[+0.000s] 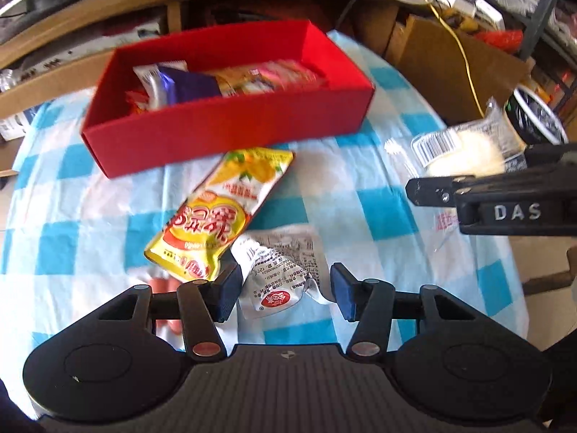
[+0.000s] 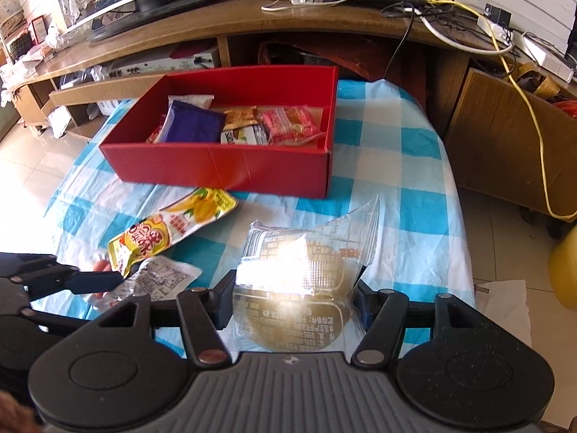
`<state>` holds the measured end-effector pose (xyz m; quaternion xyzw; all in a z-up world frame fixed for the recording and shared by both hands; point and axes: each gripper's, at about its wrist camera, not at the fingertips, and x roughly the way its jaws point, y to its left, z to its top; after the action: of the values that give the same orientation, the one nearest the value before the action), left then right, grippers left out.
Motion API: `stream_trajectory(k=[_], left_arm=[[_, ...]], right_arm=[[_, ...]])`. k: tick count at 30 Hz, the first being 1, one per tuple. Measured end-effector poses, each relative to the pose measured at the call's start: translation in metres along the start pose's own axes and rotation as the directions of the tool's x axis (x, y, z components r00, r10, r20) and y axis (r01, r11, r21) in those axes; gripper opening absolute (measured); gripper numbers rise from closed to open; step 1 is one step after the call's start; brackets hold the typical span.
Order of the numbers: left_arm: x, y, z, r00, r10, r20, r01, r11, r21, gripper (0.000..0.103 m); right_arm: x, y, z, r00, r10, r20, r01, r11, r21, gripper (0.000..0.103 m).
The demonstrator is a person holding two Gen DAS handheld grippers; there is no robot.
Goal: Organize snacks
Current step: 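Close left gripper on the white sachet while right holds the bread bag, then lift and carry the white sachet and bread bag over the red box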
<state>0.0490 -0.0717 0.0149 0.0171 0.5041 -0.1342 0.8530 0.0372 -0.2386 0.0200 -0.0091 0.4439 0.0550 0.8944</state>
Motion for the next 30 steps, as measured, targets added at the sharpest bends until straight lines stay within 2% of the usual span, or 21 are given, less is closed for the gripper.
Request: stream_trajectory(k=[1,4,5,7,9,12,15,17,20,22,23,25,30], left_arm=[[-0.002,0.001,0.003,1.000,-0.010,0.000,0.010,1.000,0.000,0.030],[0.002,0.004,0.010,0.999,-0.032,-0.020,0.033,0.999,0.012,0.032],[0.006,0.004,0.009,0.998,-0.040,-0.045,0.042,0.999,0.031,0.038],[0.014,0.004,0.002,0.996,-0.053,-0.074,0.056,0.998,0.043,0.043],[0.023,0.004,-0.003,0.993,-0.058,-0.098,0.064,0.997,0.052,0.061],[0.031,0.006,-0.004,0.991,-0.034,-0.130,0.045,0.995,0.085,0.082],[0.047,0.009,-0.006,0.986,-0.021,-0.165,0.039,0.994,0.102,0.086],[0.049,0.007,-0.009,0.987,-0.014,-0.158,0.033,0.992,0.120,0.090],[0.050,0.008,-0.010,0.988,-0.006,-0.155,0.023,0.993,0.111,0.087],[0.048,0.007,-0.010,0.989,0.022,-0.143,-0.006,0.993,0.115,0.071],[0.045,0.007,-0.012,0.990,0.030,-0.134,-0.014,0.993,0.115,0.059],[0.039,0.012,-0.014,0.990,-0.018,-0.140,0.027,0.998,0.062,0.051],[0.031,0.006,-0.016,0.993,0.004,-0.114,0.003,0.998,0.065,0.045]], right_arm=[[0.000,0.002,0.003,1.000,-0.001,0.006,0.001,1.000,-0.001,0.073],[0.005,0.006,0.007,1.000,-0.012,-0.002,0.012,1.000,-0.008,0.073],[0.008,0.006,0.006,1.000,-0.014,-0.012,0.014,1.000,-0.010,0.073],[0.016,0.007,0.003,0.999,-0.018,-0.037,0.017,1.000,-0.019,0.073],[0.021,0.008,0.001,0.998,-0.019,-0.055,0.018,0.999,-0.029,0.073],[0.023,0.009,-0.001,0.998,-0.012,-0.067,0.010,0.999,-0.034,0.073],[0.022,0.010,-0.001,0.998,0.001,-0.065,-0.003,0.999,-0.038,0.073],[0.021,0.010,0.000,0.998,0.007,-0.064,-0.009,0.999,-0.038,0.073],[0.019,0.011,-0.002,0.998,0.017,-0.063,-0.020,0.999,-0.040,0.073],[0.018,0.011,-0.002,0.998,0.019,-0.061,-0.022,0.999,-0.041,0.073],[0.017,0.011,-0.002,0.998,0.020,-0.059,-0.022,0.999,-0.041,0.073],[0.016,0.011,-0.001,0.998,0.023,-0.051,-0.025,0.999,-0.040,0.073],[0.009,0.011,-0.001,0.999,0.026,-0.030,-0.027,0.999,-0.036,0.073]])
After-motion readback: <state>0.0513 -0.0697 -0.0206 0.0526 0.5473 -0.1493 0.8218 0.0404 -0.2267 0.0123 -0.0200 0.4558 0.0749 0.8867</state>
